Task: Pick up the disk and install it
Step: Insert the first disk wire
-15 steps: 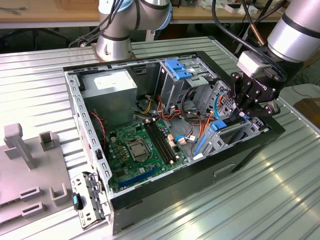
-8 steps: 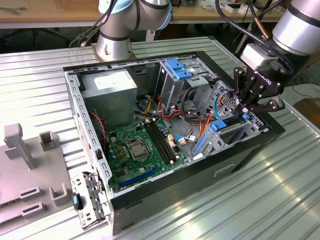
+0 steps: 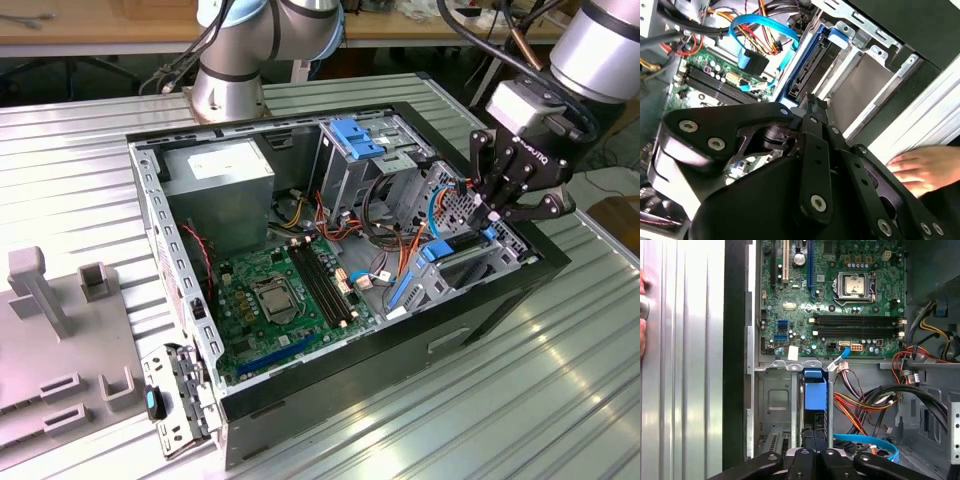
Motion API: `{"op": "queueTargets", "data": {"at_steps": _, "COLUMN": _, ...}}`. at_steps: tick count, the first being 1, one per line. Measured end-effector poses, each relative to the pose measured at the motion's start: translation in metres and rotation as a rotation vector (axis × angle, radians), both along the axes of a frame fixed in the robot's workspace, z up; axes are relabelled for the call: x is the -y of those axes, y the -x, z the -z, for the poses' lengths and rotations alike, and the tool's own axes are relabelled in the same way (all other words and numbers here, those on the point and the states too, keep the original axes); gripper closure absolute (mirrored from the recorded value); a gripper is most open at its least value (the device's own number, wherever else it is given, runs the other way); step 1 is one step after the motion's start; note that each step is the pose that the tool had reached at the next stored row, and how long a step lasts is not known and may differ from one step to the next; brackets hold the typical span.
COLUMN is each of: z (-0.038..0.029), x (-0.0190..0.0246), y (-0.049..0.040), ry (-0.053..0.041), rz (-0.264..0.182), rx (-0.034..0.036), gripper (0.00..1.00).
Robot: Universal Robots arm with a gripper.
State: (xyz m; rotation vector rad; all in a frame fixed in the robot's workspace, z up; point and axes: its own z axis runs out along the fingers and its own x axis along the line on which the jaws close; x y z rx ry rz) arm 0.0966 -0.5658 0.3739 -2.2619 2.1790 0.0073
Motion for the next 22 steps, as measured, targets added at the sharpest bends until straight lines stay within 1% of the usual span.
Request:
{"op": "queueTargets", "data": {"at_steps": 1, "z": 0.0000, "x": 0.0000, "y": -0.0003, "ry": 0.0000, "rz": -0.024, "rx": 0.0001, "gripper": 0.89}}
{"op": "queueTargets", "data": {"at_steps": 3, "z": 0.0000, "x": -0.0001, "y": -0.0017, "ry": 0.0000, "rz": -0.056, "rx": 0.0001, "gripper": 0.89}}
{"op": "queueTargets", "data": {"at_steps": 4, "z": 0.0001, "x": 0.0000, "y": -0.0030, "ry": 0.0000, "rz": -0.065, "rx": 0.0000, "gripper": 0.89}}
{"op": "queueTargets", "data": {"at_steps": 5, "z": 0.0000, "x": 0.0000, "y": -0.0097, "ry": 0.0001, "rz": -0.079, "rx": 0.0000, "gripper": 0.89}}
{"op": "queueTargets", "data": {"at_steps": 6, "z": 0.0001, "x": 0.0000, "y": -0.0203, "ry": 0.0000, "rz": -0.086, "rx": -0.0001, "gripper": 0.89}}
{"op": "queueTargets", "data": {"at_steps": 8, "z": 0.0011, "x": -0.0001, "y": -0.0360, "ry": -0.0002, "rz": -0.087, "rx": -0.0013, "gripper": 0.89}}
{"op": "queueTargets", "data": {"at_steps": 10, "z": 0.0013, "x": -0.0002, "y": -0.0436, "ry": -0.0001, "rz": -0.097, "rx": -0.0014, "gripper": 0.89}}
{"op": "queueTargets", "data": {"at_steps": 11, "z": 0.0014, "x": -0.0002, "y": -0.0468, "ry": -0.0003, "rz": -0.118, "rx": -0.0013, "gripper": 0.89}}
{"op": "queueTargets", "data": {"at_steps": 14, "z": 0.0017, "x": -0.0003, "y": -0.0492, "ry": -0.0008, "rz": -0.186, "rx": -0.0013, "gripper": 0.89}}
{"op": "queueTargets", "data": {"at_steps": 16, "z": 0.0018, "x": -0.0009, "y": -0.0496, "ry": -0.0006, "rz": -0.193, "rx": -0.0014, "gripper": 0.89}}
{"op": "queueTargets", "data": {"at_steps": 17, "z": 0.0020, "x": -0.0034, "y": -0.0502, "ry": -0.0007, "rz": -0.204, "rx": -0.0013, "gripper": 0.89}}
{"op": "queueTargets", "data": {"at_steps": 20, "z": 0.0019, "x": -0.0076, "y": -0.0505, "ry": -0.0005, "rz": -0.222, "rx": -0.0015, "gripper": 0.89}}
{"op": "queueTargets", "data": {"at_steps": 22, "z": 0.0020, "x": -0.0122, "y": -0.0507, "ry": -0.0007, "rz": -0.229, "rx": -0.0015, "gripper": 0.89}}
